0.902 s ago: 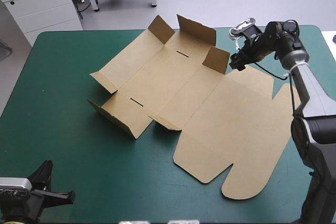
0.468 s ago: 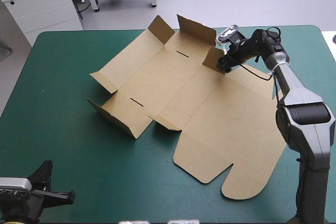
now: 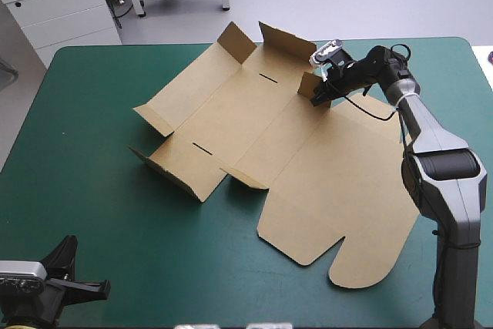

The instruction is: Fold the box

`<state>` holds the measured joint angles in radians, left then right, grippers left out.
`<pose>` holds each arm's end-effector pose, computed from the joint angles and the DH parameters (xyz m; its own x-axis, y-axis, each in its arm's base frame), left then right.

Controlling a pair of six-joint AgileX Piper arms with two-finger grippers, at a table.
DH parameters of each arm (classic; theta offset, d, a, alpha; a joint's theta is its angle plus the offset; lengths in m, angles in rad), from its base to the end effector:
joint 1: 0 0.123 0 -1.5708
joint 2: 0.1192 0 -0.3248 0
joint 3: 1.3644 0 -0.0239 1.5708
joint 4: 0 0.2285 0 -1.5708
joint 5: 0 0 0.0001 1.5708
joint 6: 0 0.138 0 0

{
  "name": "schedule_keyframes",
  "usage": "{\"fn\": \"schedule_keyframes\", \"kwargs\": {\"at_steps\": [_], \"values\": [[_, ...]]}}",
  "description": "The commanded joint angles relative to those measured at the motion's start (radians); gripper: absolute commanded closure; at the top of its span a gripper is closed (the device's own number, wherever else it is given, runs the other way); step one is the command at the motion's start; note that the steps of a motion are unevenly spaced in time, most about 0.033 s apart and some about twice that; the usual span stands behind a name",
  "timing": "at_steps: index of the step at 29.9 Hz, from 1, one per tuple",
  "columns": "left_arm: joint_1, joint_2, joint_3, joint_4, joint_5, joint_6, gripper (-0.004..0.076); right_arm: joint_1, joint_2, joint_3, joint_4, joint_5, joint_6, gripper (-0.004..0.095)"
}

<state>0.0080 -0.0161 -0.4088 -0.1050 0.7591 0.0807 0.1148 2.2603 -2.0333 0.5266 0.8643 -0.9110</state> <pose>-0.0020 -0.0100 0.2558 -0.2415 0.0024 -0.9704 0.0631 0.9979 -0.0132 0.5309 0.1144 0.2367 -0.5059 -0.5446 -0.6689 -0.7002 0.7122 -0.0503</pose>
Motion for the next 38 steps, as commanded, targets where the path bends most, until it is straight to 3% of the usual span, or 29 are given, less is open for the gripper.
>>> {"fn": "schedule_keyframes", "kwargs": {"at_steps": [1, 10, 28, 38], "values": [[0.002, -0.013, -0.025, -0.008, -0.075, -0.004, 0.0734, -0.002, -0.074, -0.036, 0.038, -0.018, -0.031, 0.0928], [0.002, -0.013, -0.025, -0.008, -0.075, -0.004, 0.0734, 0.028, -0.074, -0.036, 0.015, 0.155, -0.153, 0.0928], [0.002, -0.013, -0.025, -0.008, -0.075, -0.004, 0.0734, 0.198, -0.074, -0.168, -0.096, 0.336, -0.411, 0.0929], [0.002, -0.013, -0.025, -0.008, -0.075, -0.004, 0.0734, 0.198, -0.074, -0.170, 0.005, 0.379, -0.629, 0.0928]]}}
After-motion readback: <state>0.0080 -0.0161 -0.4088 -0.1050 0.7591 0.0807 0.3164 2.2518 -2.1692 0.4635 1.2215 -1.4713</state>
